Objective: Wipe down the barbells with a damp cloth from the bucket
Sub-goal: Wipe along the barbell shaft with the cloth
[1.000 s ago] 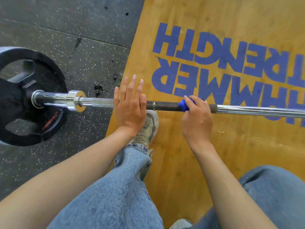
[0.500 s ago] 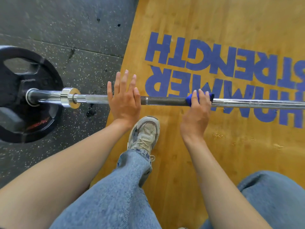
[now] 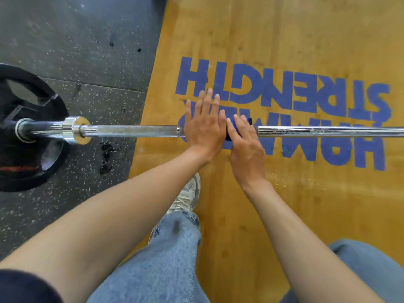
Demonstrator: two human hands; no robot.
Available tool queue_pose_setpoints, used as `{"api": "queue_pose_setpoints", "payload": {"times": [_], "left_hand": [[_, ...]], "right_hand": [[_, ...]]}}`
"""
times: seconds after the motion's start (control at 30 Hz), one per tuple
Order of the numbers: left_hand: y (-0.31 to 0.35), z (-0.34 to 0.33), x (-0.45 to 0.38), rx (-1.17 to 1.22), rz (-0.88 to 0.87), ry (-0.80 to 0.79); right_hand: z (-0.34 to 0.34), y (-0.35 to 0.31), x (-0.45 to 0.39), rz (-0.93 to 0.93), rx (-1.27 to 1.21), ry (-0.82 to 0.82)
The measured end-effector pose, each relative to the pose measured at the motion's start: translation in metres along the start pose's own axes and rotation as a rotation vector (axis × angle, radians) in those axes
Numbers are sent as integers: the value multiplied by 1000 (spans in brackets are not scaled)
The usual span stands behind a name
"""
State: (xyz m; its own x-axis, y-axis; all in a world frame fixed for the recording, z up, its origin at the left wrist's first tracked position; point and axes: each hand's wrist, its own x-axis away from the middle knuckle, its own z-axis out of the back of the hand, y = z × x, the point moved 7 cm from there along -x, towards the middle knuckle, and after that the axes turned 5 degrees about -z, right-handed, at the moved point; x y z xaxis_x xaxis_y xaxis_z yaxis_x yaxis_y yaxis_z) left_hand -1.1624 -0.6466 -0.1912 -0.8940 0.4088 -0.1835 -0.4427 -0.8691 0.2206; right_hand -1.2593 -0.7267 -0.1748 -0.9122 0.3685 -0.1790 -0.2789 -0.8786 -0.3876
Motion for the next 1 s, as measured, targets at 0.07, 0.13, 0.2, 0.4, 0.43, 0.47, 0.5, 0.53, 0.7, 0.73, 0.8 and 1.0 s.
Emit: {"api": "queue_pose_setpoints", "payload": {"times": [0.07,0.13,0.2,0.4,0.43,0.47,0.5,0.53,0.7,0.73,0.8,1.0], "left_hand": [[-1,-7,-5,-16,17,-4],[-2,-8,-11,-16,39,-20],[-2,-10,-17,-5,63,-45],[-6,-14,-40,-35,63,-137],[-6,-15,-44,-38,62,-152],[-7,-16,-49,-42,62,-163],[-7,-17,-54,-46,65,-167],[-8,-18,-59,-51,68,-169],[-9,-23,-77,-40,68,-184],[-9,-23,-80,-37,64,-173],[-10,-24,-86,-32,62,-153],[-10,-26,-103,-36,52,-160]], "right_hand": [[8,21,-5,-10,24,24],[13,40,-11,-162,-10,84],[11,42,-17,-332,-71,125],[12,57,-38,-46,27,98],[18,79,-44,-194,5,139],[21,91,-47,-317,-9,175],[18,87,-51,-338,-11,193],[13,72,-55,-262,-1,179],[17,87,-73,-89,41,142],[22,103,-74,-263,15,177],[18,92,-73,-328,2,196],[26,105,-96,-277,-1,182]]}}
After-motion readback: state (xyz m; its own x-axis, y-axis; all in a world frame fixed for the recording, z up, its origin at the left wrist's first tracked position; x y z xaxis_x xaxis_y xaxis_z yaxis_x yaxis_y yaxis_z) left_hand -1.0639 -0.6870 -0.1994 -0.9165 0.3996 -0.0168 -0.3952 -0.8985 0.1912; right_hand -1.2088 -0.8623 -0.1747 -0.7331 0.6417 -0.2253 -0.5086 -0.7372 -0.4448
